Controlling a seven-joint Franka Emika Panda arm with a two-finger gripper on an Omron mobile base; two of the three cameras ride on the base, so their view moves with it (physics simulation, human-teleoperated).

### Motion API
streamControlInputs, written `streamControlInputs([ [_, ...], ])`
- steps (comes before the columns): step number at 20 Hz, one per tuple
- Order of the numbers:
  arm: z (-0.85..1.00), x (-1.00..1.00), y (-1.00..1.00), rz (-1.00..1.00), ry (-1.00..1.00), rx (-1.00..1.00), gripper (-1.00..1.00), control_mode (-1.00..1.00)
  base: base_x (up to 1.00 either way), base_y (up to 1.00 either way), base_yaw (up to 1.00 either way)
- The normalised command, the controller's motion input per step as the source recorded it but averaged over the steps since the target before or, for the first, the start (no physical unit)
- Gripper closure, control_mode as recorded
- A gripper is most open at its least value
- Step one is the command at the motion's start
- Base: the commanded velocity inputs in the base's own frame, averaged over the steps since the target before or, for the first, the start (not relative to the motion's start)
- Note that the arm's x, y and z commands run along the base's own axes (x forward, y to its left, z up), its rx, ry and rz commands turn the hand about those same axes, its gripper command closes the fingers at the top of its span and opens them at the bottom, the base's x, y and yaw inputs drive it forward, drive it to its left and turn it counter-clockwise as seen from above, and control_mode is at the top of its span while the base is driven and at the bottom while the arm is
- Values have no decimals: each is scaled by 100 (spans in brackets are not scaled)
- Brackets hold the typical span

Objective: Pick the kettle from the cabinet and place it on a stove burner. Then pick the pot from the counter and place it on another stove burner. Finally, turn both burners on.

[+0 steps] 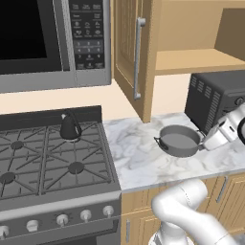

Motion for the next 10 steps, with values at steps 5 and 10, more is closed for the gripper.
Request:
streamControlInputs([
  [5, -25, 22, -17, 13, 2, -15, -100, -100, 0, 0, 0],
  [10, -14, 19, -21, 17, 0, -20, -100, -100, 0, 0, 0],
])
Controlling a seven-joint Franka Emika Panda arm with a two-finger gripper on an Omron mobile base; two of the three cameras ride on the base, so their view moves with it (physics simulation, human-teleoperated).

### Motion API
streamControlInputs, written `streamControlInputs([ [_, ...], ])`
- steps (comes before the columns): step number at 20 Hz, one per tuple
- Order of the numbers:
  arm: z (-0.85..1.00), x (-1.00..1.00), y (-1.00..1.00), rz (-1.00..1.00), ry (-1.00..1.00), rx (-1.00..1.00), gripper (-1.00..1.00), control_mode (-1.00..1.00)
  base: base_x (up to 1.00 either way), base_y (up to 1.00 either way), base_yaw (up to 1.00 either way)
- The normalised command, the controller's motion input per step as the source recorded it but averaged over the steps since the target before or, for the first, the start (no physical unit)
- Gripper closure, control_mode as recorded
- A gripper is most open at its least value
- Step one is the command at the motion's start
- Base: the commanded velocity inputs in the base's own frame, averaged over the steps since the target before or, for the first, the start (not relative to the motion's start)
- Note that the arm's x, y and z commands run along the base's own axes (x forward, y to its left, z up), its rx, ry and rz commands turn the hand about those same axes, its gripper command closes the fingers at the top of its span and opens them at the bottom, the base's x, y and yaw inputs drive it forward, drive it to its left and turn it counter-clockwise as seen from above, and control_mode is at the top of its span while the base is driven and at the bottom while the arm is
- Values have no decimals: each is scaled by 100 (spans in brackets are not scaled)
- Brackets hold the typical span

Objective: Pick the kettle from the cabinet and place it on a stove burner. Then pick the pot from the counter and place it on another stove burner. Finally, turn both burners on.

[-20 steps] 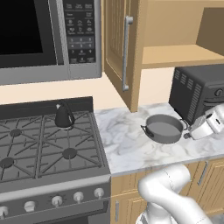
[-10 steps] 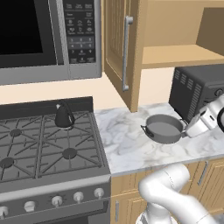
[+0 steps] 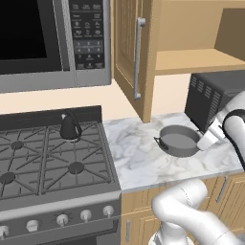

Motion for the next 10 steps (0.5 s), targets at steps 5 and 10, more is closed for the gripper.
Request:
streamControlInputs([
  [5, -14, 19, -25, 19, 0, -19, -100, -100, 0, 0, 0],
  [10, -25, 22, -25, 22, 0, -16, -100, -100, 0, 0, 0],
])
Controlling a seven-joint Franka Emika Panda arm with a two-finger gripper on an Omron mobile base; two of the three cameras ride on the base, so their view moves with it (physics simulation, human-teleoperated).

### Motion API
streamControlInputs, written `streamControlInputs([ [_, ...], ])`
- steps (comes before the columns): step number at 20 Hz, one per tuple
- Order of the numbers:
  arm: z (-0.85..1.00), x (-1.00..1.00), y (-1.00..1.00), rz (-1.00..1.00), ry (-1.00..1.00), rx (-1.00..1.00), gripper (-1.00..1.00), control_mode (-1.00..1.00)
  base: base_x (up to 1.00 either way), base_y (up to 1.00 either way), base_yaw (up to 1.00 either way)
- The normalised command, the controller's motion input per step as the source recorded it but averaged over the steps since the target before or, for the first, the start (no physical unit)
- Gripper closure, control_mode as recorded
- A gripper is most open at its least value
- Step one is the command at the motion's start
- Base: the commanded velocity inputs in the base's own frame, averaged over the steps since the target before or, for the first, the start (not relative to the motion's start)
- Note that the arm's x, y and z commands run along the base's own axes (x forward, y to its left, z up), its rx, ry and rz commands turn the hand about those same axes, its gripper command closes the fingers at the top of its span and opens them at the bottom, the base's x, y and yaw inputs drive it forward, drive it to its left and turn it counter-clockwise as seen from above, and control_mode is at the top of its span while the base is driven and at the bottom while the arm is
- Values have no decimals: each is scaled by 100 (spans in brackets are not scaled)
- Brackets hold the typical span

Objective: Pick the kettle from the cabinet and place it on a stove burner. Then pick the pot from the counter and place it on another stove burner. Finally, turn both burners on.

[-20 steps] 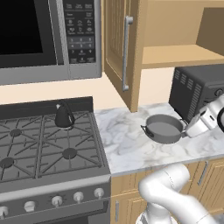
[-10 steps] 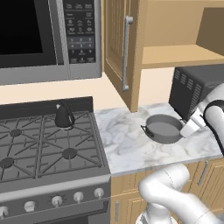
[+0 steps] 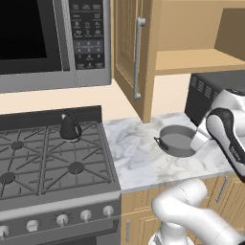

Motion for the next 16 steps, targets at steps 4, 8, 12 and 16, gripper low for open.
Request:
streamControlInputs([
  [4, -31, 20, -19, 24, 0, -16, -100, -100, 0, 0, 0],
  [8, -27, 9, -17, 24, -5, -16, -100, -100, 0, 0, 0],
  [12, -19, 9, -30, 24, -4, -11, -100, -100, 0, 0, 0],
  [16, -14, 16, -36, 25, -7, -8, -100, -100, 0, 0, 0],
])
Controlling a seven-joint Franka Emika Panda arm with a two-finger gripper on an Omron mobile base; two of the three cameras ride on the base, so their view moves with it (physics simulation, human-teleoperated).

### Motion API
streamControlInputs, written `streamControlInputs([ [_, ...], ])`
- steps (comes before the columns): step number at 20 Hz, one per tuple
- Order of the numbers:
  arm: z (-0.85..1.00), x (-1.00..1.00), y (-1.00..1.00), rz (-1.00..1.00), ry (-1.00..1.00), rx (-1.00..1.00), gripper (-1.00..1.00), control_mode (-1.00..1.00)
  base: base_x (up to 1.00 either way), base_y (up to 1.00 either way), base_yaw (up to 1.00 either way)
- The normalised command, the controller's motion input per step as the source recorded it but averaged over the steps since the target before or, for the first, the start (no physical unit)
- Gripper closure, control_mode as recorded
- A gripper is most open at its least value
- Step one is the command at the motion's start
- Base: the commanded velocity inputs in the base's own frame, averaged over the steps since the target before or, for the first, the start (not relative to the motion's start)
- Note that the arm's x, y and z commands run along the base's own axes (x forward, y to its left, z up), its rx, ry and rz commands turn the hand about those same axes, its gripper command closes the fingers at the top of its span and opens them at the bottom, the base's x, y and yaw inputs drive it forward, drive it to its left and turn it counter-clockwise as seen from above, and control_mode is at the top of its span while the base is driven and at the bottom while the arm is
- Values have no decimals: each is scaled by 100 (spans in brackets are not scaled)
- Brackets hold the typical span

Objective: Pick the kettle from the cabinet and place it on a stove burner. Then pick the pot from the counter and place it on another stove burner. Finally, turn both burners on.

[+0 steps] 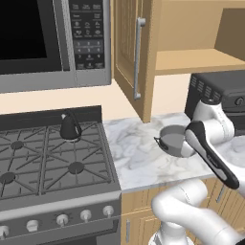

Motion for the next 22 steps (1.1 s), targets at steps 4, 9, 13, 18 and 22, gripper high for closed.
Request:
streamControlInputs([
  [4, -3, 26, -33, 26, -8, -5, -100, -100, 0, 0, 0],
  [9, 0, 31, -28, 26, -2, -1, -100, -100, 0, 0, 0],
  [13, -5, 25, -21, 22, 0, -2, -100, -100, 0, 0, 0],
  [18, -12, 25, -21, 11, 2, -4, -100, -100, 0, 0, 0],
  [22, -17, 22, -32, 13, 0, -3, -100, -100, 0, 0, 0],
])
